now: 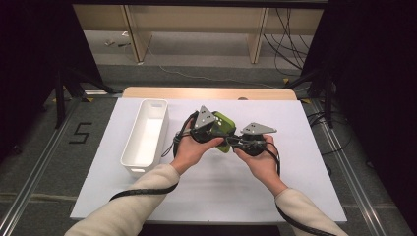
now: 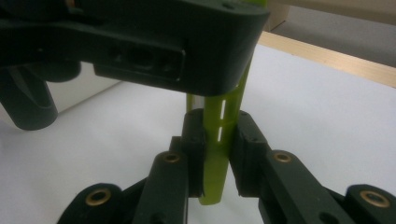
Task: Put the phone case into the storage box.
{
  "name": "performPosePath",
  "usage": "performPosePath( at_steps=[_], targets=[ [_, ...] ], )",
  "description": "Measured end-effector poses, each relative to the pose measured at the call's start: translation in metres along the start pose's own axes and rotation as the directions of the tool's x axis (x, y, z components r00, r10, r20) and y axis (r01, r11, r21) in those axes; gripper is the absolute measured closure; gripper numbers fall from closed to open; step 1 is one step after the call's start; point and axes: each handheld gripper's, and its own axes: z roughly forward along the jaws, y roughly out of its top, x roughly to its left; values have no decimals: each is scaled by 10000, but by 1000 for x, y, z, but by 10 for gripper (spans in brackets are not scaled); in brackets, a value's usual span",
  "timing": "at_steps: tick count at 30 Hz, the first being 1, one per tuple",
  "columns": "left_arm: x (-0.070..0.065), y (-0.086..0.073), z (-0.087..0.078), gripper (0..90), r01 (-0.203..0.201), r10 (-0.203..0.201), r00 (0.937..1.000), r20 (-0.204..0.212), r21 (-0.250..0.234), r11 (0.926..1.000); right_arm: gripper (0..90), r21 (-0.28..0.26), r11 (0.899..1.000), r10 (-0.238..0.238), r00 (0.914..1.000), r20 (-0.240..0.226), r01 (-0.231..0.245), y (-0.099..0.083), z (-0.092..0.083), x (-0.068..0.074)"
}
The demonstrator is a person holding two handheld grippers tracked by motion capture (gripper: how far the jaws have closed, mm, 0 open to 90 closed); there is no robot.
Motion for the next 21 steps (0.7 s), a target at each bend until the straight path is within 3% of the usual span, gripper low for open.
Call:
performPosePath(
  at_steps=[12,21],
  targets=[
    [0,2,-1,159,44,-43,10000,73,-155,9999,744,-70,10000,26,10000,74,-25,1,-1,0],
    [2,4,-3,160,49,-48,10000,53,-255,9997,644,-126,9999,75,9999,95,-74,1,-1,0]
  ],
)
